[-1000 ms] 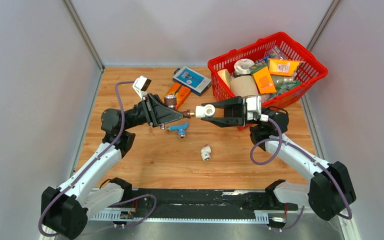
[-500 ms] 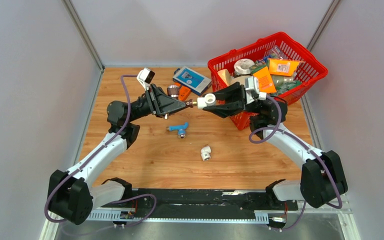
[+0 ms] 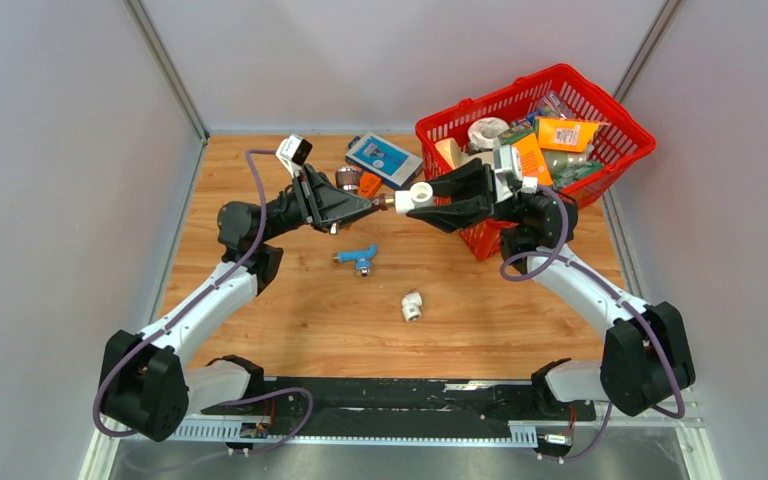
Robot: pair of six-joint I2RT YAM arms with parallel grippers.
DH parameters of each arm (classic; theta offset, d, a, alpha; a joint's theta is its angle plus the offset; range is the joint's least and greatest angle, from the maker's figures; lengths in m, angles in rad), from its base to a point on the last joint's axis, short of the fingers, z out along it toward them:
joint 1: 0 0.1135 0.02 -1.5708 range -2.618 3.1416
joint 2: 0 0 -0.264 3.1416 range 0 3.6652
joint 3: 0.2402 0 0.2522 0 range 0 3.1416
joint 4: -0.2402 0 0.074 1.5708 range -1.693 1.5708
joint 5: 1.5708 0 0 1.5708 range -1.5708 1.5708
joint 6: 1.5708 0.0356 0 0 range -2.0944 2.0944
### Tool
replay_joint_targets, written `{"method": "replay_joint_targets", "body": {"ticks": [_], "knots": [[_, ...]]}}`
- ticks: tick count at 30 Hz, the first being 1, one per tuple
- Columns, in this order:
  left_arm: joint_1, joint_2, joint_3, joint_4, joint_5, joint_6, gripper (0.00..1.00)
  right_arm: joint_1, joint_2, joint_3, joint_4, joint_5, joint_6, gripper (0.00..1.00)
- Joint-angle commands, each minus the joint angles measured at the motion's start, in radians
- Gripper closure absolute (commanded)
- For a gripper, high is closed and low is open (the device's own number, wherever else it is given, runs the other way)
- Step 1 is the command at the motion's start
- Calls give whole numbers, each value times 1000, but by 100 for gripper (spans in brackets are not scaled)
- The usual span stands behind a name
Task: Install the water faucets
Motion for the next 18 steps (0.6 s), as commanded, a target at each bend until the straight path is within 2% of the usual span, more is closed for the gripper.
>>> {"method": "replay_joint_targets", "body": {"ticks": [1,10,18], "knots": [[-6,-21,43,36,-16,3,100,0,-18,48,378,22,37,100],[-57,-15,77,-10,3,43,100,4,-15,68,387,-4,50,100],[-60,-24,60,-35,-14,57,100,7,-35,67,393,17,54,100]]}}
